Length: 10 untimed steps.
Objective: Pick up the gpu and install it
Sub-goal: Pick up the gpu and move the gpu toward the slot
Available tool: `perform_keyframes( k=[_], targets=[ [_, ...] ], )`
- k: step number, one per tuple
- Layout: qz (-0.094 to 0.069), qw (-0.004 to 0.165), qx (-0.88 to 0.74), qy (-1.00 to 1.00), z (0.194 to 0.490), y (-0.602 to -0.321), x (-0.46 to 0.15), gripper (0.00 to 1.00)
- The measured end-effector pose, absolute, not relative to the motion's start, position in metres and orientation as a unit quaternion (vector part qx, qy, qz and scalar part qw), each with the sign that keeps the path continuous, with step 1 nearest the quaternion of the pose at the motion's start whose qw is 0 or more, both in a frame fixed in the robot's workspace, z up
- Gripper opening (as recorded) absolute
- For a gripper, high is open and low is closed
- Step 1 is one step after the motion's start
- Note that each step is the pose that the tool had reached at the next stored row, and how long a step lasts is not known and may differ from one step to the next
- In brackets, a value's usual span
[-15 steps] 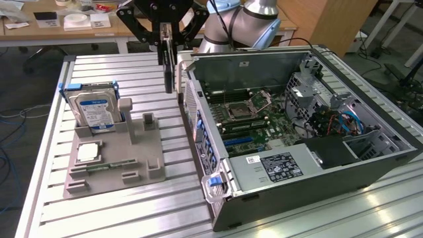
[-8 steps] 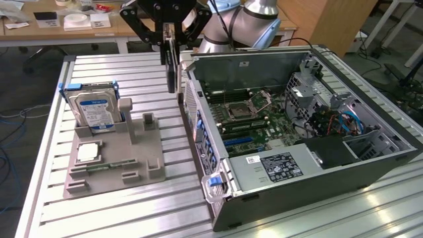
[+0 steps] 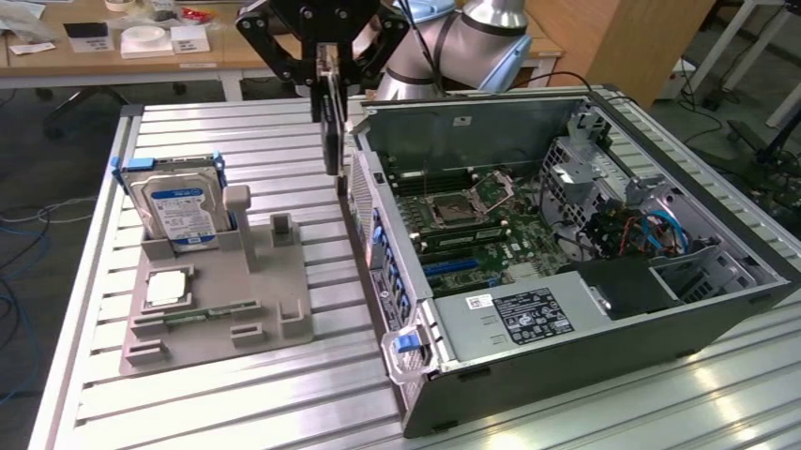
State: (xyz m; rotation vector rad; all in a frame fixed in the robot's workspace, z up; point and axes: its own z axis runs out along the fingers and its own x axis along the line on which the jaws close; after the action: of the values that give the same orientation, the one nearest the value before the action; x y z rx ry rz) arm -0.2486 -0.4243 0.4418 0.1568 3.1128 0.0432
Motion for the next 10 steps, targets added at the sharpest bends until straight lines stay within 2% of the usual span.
perform_keyframes(
  k=[10],
  targets=[
    [0.014, 0.013, 0.050, 0.999, 0.4413, -0.4243, -0.2462, 0.28]
  ],
)
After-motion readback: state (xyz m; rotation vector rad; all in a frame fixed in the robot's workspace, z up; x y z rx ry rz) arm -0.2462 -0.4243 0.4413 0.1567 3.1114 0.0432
